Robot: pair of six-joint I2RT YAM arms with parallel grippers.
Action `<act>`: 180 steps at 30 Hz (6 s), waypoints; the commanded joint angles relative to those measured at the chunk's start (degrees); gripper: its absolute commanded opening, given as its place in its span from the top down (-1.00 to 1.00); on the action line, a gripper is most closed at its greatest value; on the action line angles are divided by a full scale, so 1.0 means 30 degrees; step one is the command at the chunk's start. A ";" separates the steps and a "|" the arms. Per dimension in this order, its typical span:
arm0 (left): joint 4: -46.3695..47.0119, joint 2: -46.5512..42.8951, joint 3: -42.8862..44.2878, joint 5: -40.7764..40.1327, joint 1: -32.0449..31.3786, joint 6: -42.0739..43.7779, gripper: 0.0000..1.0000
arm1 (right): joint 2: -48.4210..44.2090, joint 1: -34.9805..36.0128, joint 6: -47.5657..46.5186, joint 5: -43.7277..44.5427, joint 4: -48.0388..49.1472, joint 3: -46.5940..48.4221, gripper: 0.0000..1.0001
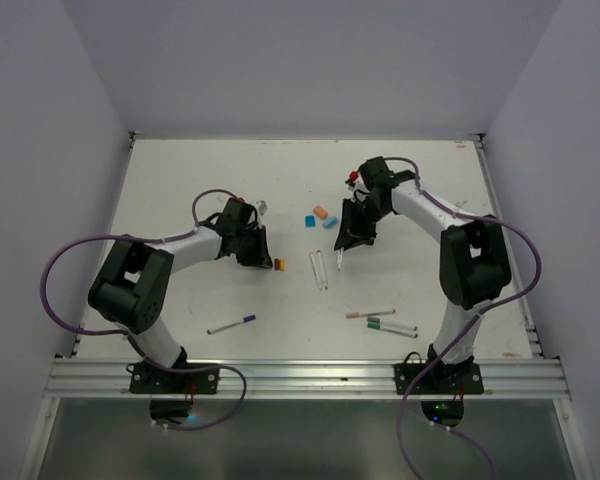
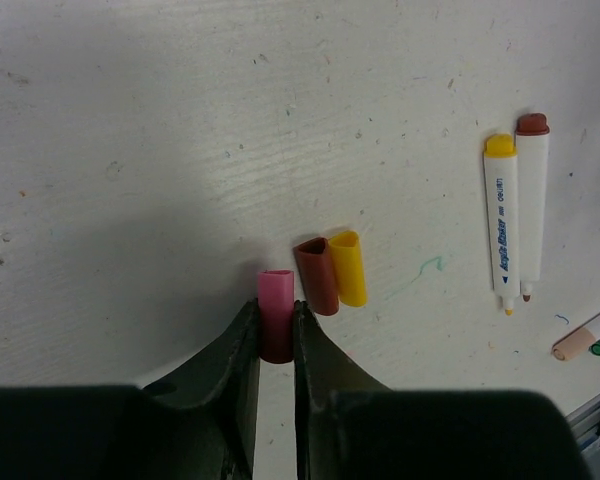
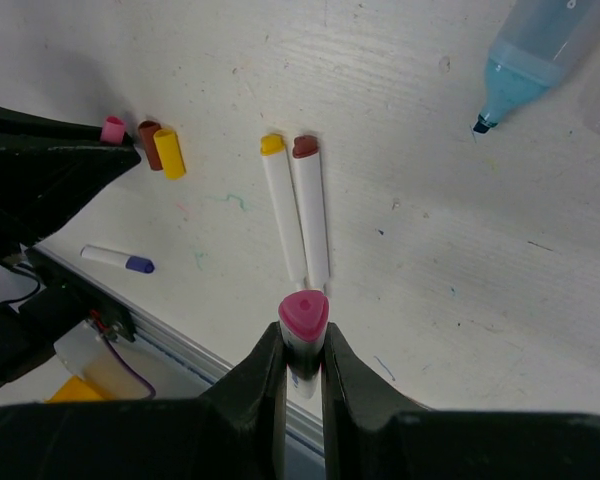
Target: Open the pen caps
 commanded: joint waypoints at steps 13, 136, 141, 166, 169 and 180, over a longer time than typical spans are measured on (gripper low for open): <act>0.0411 -0.0587 -0.0617 0.0344 0.0071 -0.0113 0.46 | 0.1663 0.0157 -0.0652 0.0724 0.0067 0.0395 1.00; -1.2392 -0.5510 0.1931 -0.5604 0.9270 -0.9139 -0.76 | 0.4452 1.7413 -0.8714 0.8693 0.5163 0.1803 1.00; -1.1425 -0.5334 0.2487 -0.4698 0.9270 -0.7644 -0.75 | 0.2723 1.6536 -0.6077 0.7758 0.5661 0.0925 1.00; 0.4269 -0.4308 0.0559 1.0940 0.5347 -0.6962 -0.42 | -0.4576 0.7455 0.2009 0.3420 0.7593 -0.2417 1.00; 0.8285 -0.4660 -0.0906 1.1710 0.4467 -0.8780 -0.38 | -0.4722 0.6897 0.2628 0.3420 0.7888 -0.2359 1.00; 1.0106 -0.4924 -0.2228 1.1947 0.4172 -1.0010 -0.19 | -0.5396 0.6427 0.3829 0.2952 0.9616 -0.2416 1.00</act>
